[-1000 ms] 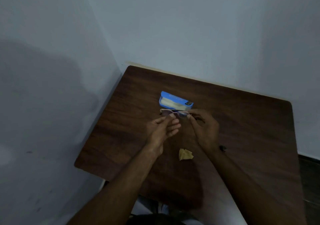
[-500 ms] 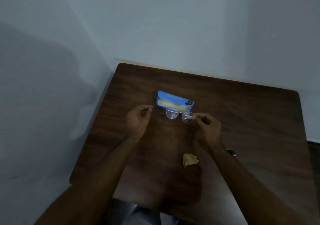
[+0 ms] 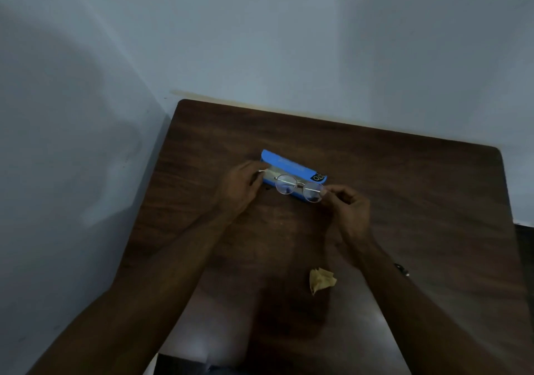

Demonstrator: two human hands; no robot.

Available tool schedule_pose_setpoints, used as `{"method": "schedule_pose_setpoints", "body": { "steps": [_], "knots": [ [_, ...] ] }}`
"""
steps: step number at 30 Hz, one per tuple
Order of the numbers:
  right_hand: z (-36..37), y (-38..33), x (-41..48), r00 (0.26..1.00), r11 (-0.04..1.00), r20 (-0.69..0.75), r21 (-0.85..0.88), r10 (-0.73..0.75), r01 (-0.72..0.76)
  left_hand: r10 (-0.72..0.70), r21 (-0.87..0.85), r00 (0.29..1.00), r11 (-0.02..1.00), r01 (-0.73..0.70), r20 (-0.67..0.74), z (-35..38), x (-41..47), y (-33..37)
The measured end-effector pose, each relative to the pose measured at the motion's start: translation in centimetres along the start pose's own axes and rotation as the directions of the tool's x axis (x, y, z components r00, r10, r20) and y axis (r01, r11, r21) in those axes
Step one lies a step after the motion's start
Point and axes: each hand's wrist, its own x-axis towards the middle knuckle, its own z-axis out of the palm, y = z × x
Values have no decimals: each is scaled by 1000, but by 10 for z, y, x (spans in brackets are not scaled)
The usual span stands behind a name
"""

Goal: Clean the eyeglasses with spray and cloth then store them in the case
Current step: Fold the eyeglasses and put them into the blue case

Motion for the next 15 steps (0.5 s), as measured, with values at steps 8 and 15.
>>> {"method": "schedule_pose_setpoints", "body": {
  "steps": [8,15],
  "knots": [
    [11,2,17,995,998,-83,-31,-47,45,63,37,986,997,-69,153,-8,22,-9],
    [29,-1,34,983,963,-158,-264,-90,46,99,51,981,993,-108,166,-6,27,-12]
  ]
}}
